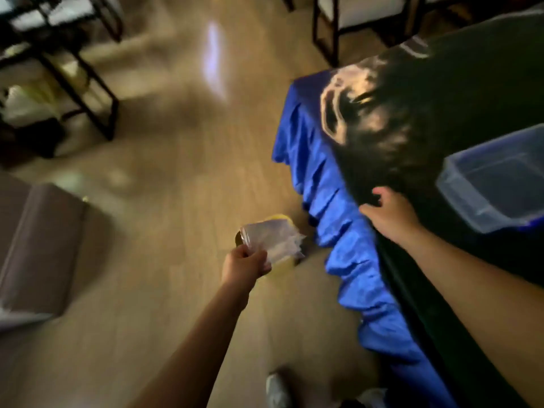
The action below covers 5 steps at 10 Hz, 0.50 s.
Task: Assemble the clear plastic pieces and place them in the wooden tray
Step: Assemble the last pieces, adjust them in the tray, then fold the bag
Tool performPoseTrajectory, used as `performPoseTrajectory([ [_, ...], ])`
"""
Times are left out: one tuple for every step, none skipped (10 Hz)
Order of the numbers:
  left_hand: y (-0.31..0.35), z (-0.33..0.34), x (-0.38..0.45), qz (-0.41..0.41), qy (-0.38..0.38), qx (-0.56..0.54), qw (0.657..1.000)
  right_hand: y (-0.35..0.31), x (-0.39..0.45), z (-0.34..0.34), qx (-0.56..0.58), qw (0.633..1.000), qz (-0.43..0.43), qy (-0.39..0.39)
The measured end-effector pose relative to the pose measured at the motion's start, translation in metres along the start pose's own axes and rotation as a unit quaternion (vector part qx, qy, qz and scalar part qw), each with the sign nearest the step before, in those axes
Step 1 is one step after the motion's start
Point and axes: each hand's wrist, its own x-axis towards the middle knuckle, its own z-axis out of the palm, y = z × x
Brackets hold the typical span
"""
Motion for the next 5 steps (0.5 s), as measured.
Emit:
performPoseTrajectory([
  [-0.037, -0.028, 0.027, -0.026, 0.068, 0.007, 0.997, -0.001, 0.048, 0.038, -0.182, 0.981, -0.054, 0.039],
  [-0.064, -0.036, 0.063, -0.04, 0.101, 0.022, 0.994, 0.014, 0.077, 0.066, -0.293, 0.949, -0.066, 0.097],
  [-0.086, -0.031, 0.109, -0.062, 0.12, 0.048, 0.99, 0.027, 0.084, 0.072, -0.313, 0.933, -0.101, 0.144],
  [-0.107, -0.018, 0.163, -0.082, 0.123, 0.107, 0.983, 0.031, 0.093, 0.074, -0.302, 0.93, -0.123, 0.17],
  [-0.129, -0.003, 0.214, -0.07, 0.101, 0.193, 0.973, 0.044, 0.101, 0.074, -0.31, 0.932, -0.101, 0.158],
])
